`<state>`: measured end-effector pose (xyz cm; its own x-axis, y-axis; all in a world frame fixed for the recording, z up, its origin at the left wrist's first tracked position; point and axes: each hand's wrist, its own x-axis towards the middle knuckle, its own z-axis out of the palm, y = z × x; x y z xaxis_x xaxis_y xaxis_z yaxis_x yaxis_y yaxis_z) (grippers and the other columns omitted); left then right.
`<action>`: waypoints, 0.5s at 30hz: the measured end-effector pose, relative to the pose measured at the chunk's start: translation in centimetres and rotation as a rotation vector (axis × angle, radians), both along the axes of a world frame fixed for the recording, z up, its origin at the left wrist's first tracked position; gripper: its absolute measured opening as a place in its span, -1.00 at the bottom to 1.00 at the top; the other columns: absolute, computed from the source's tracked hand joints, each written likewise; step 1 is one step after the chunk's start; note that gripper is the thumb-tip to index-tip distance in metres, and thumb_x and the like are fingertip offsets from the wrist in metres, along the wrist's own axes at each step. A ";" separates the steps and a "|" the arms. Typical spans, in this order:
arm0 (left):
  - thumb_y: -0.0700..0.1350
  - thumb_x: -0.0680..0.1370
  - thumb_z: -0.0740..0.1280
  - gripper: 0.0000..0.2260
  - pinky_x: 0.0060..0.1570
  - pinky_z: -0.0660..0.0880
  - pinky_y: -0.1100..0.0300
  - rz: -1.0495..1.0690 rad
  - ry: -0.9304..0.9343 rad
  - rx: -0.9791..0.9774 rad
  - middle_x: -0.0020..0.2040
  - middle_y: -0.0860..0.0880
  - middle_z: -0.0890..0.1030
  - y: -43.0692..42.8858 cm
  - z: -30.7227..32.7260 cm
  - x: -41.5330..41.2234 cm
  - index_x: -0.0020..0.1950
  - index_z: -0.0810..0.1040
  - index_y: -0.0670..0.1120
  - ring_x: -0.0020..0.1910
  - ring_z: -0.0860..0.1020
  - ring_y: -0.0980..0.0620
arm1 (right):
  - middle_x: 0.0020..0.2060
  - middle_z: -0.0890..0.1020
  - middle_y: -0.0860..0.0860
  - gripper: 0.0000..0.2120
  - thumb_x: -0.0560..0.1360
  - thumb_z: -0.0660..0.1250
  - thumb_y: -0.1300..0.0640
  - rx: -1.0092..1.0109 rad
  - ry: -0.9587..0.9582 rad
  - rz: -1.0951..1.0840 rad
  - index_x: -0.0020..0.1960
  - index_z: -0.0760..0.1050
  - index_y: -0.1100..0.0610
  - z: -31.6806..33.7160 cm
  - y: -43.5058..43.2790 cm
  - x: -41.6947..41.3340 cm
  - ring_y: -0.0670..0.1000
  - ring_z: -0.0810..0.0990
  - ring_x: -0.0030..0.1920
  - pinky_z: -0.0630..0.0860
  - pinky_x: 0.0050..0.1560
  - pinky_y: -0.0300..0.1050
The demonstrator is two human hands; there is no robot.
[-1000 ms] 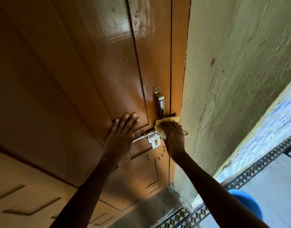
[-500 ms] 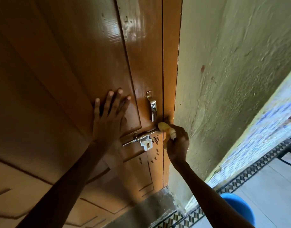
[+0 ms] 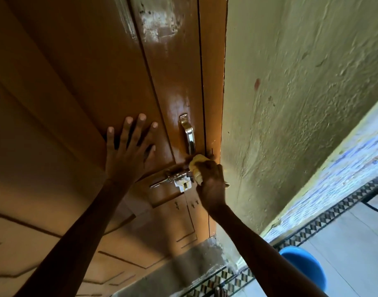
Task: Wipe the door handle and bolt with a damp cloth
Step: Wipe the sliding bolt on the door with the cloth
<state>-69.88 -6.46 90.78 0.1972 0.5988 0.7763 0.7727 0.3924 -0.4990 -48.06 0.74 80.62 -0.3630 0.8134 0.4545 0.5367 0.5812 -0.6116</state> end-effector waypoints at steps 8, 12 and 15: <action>0.17 0.63 0.15 -0.46 0.51 -0.09 -0.19 -0.005 -0.010 0.000 0.59 -0.07 0.12 -0.1 0.0 0.0 0.59 0.20 0.06 0.60 -0.13 -0.08 | 0.20 0.55 0.18 -0.60 0.40 0.31 0.21 -0.030 -0.046 0.099 0.24 0.52 0.13 -0.1 0.9 0.6 0.18 0.53 0.16 0.57 0.13 0.07; 0.17 0.64 0.14 -0.46 0.51 -0.09 -0.19 -0.002 -0.014 0.001 0.60 -0.06 0.06 -0.1 0.0 0.0 0.60 0.17 0.07 0.60 -0.13 -0.08 | 0.22 0.54 0.14 -0.54 0.38 0.40 0.27 -0.079 0.005 0.049 0.26 0.49 0.09 -0.4 -0.3 -1.5 0.16 0.53 0.18 0.60 0.12 0.06; 0.17 0.63 0.14 -0.46 0.51 -0.07 -0.19 -0.007 -0.021 -0.003 0.59 -0.06 0.13 -0.1 0.0 0.0 0.59 0.18 0.07 0.60 -0.11 -0.07 | 0.25 0.53 0.14 -0.52 0.39 0.41 0.29 -0.154 0.133 0.097 0.29 0.47 0.15 0.0 -2.6 -3.9 0.17 0.54 0.21 0.56 0.20 0.06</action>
